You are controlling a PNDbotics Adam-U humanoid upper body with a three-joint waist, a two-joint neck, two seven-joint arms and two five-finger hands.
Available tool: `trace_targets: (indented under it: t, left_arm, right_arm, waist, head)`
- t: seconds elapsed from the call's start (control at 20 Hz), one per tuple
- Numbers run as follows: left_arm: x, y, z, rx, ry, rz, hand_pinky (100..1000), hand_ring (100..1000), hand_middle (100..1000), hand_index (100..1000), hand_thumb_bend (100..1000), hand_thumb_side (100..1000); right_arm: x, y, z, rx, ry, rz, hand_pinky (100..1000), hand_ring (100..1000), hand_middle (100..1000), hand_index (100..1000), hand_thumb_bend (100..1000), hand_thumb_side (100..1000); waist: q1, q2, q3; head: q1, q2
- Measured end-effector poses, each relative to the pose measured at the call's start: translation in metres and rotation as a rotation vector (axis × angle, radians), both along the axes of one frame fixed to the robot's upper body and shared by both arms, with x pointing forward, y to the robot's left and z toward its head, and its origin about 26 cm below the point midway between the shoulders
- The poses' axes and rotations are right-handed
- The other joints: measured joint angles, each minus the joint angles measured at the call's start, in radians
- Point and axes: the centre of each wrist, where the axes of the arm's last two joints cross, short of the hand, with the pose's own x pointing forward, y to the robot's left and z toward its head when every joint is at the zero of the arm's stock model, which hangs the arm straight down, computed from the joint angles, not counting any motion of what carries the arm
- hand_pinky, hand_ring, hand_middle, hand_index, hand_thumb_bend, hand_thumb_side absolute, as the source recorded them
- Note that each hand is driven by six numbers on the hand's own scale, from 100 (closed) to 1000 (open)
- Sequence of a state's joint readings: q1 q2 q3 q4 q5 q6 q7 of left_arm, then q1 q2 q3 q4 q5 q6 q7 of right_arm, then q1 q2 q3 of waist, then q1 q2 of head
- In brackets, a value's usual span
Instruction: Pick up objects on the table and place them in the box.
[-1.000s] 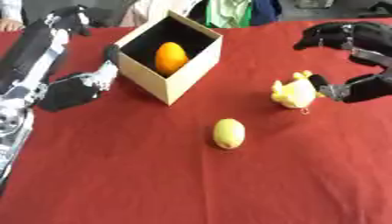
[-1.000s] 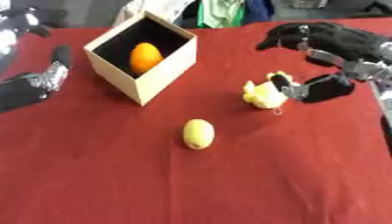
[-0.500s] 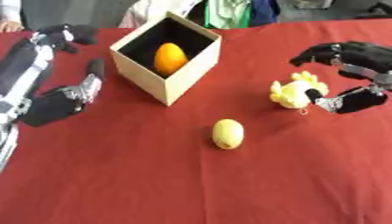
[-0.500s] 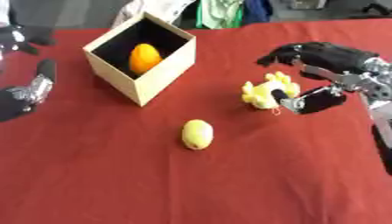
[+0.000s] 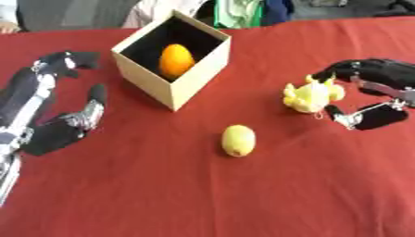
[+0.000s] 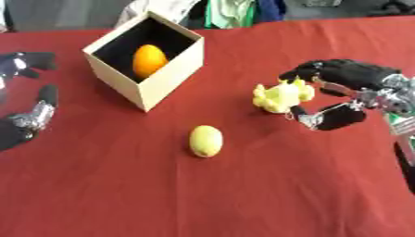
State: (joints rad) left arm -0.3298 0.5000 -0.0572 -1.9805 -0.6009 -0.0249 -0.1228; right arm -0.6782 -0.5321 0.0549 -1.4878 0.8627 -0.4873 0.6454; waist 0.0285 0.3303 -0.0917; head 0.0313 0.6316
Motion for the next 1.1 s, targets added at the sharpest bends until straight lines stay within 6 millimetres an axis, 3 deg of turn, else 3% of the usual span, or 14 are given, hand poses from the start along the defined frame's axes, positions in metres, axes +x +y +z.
trace_targets:
  t: [0.5, 0.6, 0.8, 1.1]
  left_arm:
    - [0.000, -0.001, -0.002, 0.017, 0.014, 0.000, 728, 784, 701, 890, 100, 756]
    - [0.000, -0.001, -0.002, 0.021, 0.015, -0.001, 726, 782, 699, 888, 100, 745]
    - [0.000, -0.003, -0.004, 0.023, 0.018, -0.006, 725, 780, 696, 886, 100, 762]
    - [0.000, -0.004, -0.004, 0.032, 0.022, -0.008, 722, 778, 694, 885, 100, 767]
  right_arm:
    - [0.008, 0.003, -0.005, -0.021, -0.041, -0.028, 807, 953, 828, 1000, 100, 649]
    - [0.009, 0.004, -0.005, -0.031, -0.054, -0.034, 812, 958, 836, 1000, 100, 704]
    - [0.014, 0.007, -0.001, -0.052, -0.084, -0.036, 816, 961, 845, 1000, 100, 673]
    - [0.022, 0.010, -0.001, -0.107, -0.113, -0.038, 816, 963, 853, 1000, 100, 762]
  waist:
    - [-0.002, 0.009, 0.002]
    - [-0.002, 0.010, 0.003]
    - [0.001, 0.013, 0.005]
    - [0.001, 0.016, 0.008]
  head:
    - [0.000, -0.001]
    - [-0.001, -0.001]
    - [-0.005, -0.001]
    - [-0.007, -0.001]
